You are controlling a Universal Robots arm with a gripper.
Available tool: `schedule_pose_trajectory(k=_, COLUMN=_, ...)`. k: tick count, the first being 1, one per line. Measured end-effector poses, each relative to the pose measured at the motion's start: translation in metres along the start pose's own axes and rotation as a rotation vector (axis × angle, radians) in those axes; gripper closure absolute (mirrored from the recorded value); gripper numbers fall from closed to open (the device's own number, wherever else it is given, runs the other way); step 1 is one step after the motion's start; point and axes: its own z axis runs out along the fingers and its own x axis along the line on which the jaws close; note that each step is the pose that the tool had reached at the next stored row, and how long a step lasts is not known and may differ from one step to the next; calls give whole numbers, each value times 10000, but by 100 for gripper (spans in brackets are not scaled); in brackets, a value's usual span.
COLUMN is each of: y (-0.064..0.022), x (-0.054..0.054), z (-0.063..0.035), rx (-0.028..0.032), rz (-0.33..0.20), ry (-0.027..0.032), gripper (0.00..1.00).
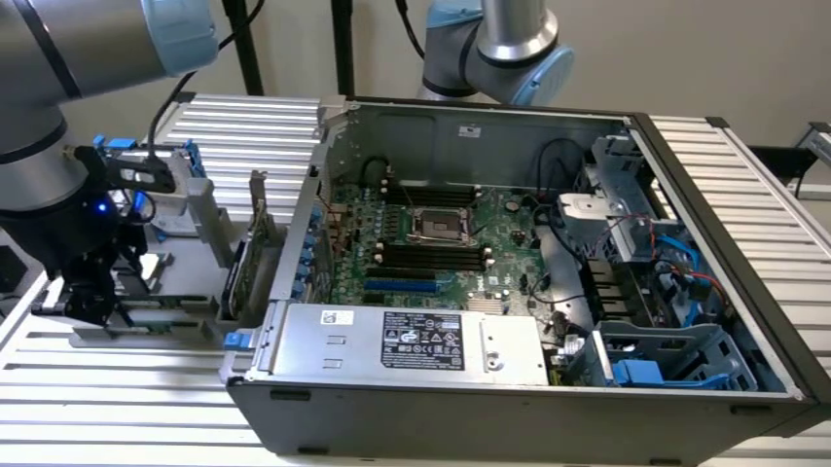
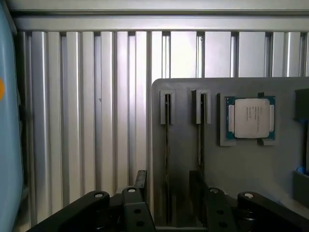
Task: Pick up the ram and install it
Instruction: 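Pick up the ram and move it above insertion slot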
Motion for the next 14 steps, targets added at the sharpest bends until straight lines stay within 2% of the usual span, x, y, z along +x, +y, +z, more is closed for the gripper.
schedule_pose_trajectory(k=14, y=-27, x=-2, z=255, rx=1, rz=-129, ry=2, gripper=52)
